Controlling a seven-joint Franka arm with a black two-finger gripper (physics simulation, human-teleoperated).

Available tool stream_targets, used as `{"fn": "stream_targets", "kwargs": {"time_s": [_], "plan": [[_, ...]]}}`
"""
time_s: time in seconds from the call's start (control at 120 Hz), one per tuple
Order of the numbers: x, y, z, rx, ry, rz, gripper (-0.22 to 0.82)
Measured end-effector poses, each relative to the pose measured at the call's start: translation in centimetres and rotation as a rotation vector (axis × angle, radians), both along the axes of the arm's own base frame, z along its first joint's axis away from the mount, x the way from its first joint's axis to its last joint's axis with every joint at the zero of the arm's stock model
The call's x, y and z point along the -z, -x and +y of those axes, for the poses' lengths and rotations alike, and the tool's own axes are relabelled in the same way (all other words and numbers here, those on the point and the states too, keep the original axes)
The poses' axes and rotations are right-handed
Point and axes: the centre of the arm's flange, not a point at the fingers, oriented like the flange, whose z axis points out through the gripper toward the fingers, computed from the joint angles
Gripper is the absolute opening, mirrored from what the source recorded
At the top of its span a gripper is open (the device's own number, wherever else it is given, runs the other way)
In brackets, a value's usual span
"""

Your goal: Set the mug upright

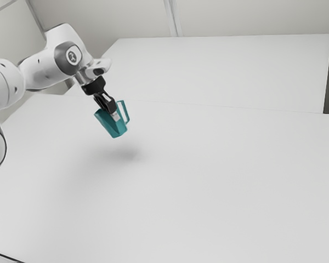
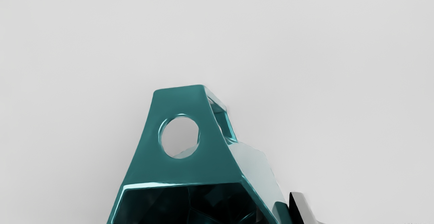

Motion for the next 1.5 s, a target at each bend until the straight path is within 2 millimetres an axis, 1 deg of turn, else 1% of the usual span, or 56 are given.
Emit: {"fn": "stream_targets", "kwargs": {"time_s": [0.067,0.1,0.183,0.342,0.467,0.717,0.933,1.033,1.067,1.1,1.25,1.358,1.433,1.5], "plan": [[0.2,-0.3,-0.9,0.009,-0.109,-0.01,-0.17],[0.6,-0.4,-1.5,0.011,-0.154,-0.012,-0.17],[2.5,-0.1,-2.0,-0.015,-0.228,-0.014,-0.17],[5.8,1.0,-2.9,-0.09,-0.279,-0.033,-0.17],[7.9,1.6,-3.3,-0.156,-0.287,-0.063,-0.17],[9.5,1.7,-3.6,-0.271,-0.283,-0.1,-0.17],[10.5,2.0,-3.8,-0.338,-0.279,-0.093,-0.17],[10.6,2.0,-4.2,-0.357,-0.276,-0.093,-0.16],[10.6,2.0,-4.2,-0.362,-0.274,-0.093,-0.14],[10.6,2.0,-4.4,-0.366,-0.271,-0.092,-0.09],[10.4,1.9,-4.6,-0.387,-0.258,-0.093,0.22],[9.9,2.0,-4.6,-0.398,-0.252,-0.098,0.38],[8.7,2.1,-4.7,-0.404,-0.247,-0.111,0.44],[6.7,2.4,-4.8,-0.408,-0.241,-0.125,0.49]]}}
